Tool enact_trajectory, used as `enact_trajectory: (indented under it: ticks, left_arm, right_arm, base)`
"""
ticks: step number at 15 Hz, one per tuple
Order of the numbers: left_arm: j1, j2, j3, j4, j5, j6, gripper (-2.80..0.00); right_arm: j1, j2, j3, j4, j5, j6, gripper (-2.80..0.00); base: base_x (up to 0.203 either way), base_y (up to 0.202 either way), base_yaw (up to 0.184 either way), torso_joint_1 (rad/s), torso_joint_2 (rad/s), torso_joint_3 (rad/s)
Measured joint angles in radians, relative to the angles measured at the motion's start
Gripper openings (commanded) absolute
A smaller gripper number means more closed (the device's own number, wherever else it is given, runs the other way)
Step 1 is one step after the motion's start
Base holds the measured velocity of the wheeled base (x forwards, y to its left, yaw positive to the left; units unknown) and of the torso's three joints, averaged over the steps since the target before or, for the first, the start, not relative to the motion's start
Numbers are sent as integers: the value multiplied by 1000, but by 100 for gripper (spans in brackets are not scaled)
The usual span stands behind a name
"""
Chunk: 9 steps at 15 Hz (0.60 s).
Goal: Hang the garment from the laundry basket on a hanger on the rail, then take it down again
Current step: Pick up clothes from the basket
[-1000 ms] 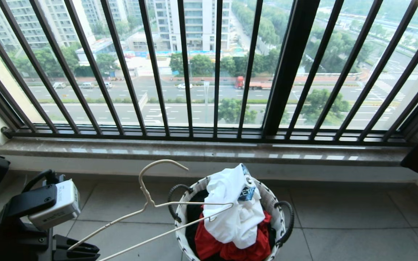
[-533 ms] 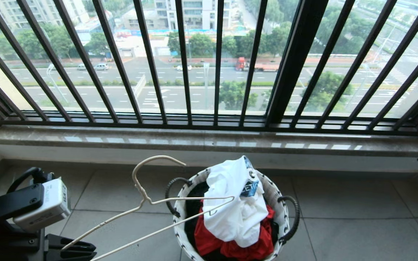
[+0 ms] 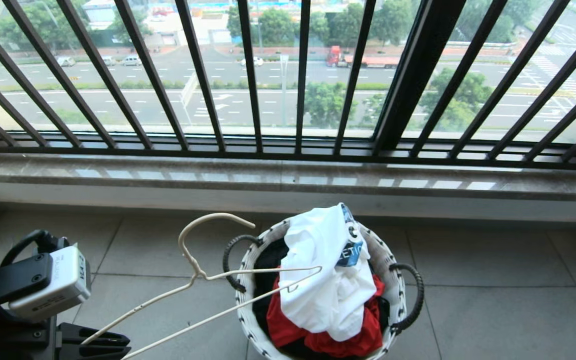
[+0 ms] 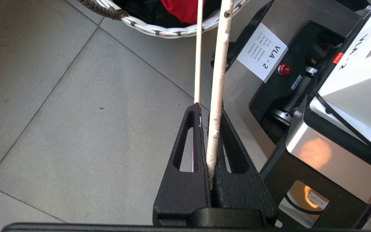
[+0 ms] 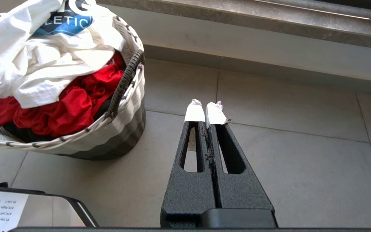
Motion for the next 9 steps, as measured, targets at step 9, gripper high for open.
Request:
enact_trajectory:
  ticks: [9]
  left_arm:
    - [0, -37, 2, -20, -1, -14, -280]
  right_arm:
    - [0, 0, 0, 0, 0, 0, -280]
  base:
    - [0, 0, 0, 0, 3, -106]
